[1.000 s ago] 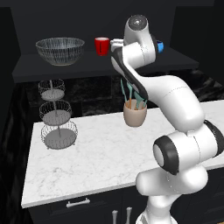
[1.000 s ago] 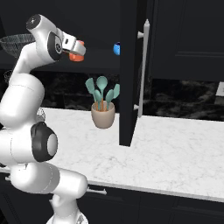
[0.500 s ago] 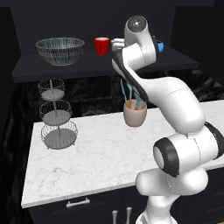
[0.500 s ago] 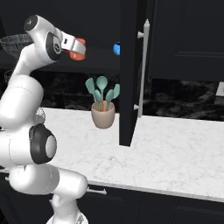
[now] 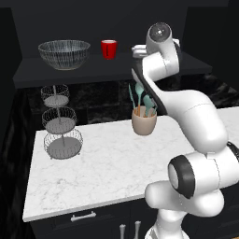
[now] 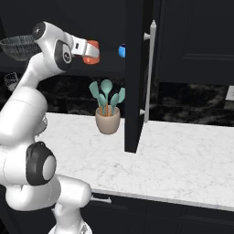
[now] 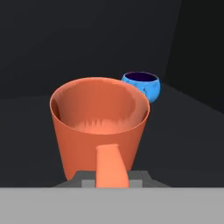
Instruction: Gather all objects into one cabinet and sort the glasses and bowls to opposite sides.
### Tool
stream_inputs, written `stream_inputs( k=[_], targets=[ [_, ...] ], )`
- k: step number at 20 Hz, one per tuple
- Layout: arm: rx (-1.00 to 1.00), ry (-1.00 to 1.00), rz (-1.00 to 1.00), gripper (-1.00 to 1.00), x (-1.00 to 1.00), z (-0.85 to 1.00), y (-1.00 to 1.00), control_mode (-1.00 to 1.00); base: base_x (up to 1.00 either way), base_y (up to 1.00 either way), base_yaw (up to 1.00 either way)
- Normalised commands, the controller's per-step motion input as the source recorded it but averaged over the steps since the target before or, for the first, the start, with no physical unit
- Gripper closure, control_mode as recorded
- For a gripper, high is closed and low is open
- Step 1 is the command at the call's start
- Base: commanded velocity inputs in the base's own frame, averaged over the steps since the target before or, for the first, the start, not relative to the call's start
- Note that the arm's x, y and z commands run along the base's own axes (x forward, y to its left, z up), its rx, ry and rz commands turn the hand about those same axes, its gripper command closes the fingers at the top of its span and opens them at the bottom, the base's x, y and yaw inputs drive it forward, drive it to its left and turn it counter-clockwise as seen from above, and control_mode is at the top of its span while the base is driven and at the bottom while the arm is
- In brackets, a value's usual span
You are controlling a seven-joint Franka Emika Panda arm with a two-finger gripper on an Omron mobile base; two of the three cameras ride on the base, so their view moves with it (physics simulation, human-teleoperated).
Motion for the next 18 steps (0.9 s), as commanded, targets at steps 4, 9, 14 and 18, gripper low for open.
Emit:
stream_inputs(
  k=[4,9,14,18],
  targets=[
    [-0.02,0.02,-0.02,1.0,0.0,0.0,-0.56,-1.0,0.0,0.0,0.0],
    [0.0,0.07,-0.04,1.0,0.0,0.01,-0.44,-1.0,0.0,0.0,0.0],
    [0.0,0.09,-0.05,1.0,0.04,0.0,-0.37,-1.0,0.0,0.0,0.0],
    [0.0,0.06,-0.03,1.0,0.23,0.0,-0.34,-1.0,0.0,0.0,0.0]
  ],
)
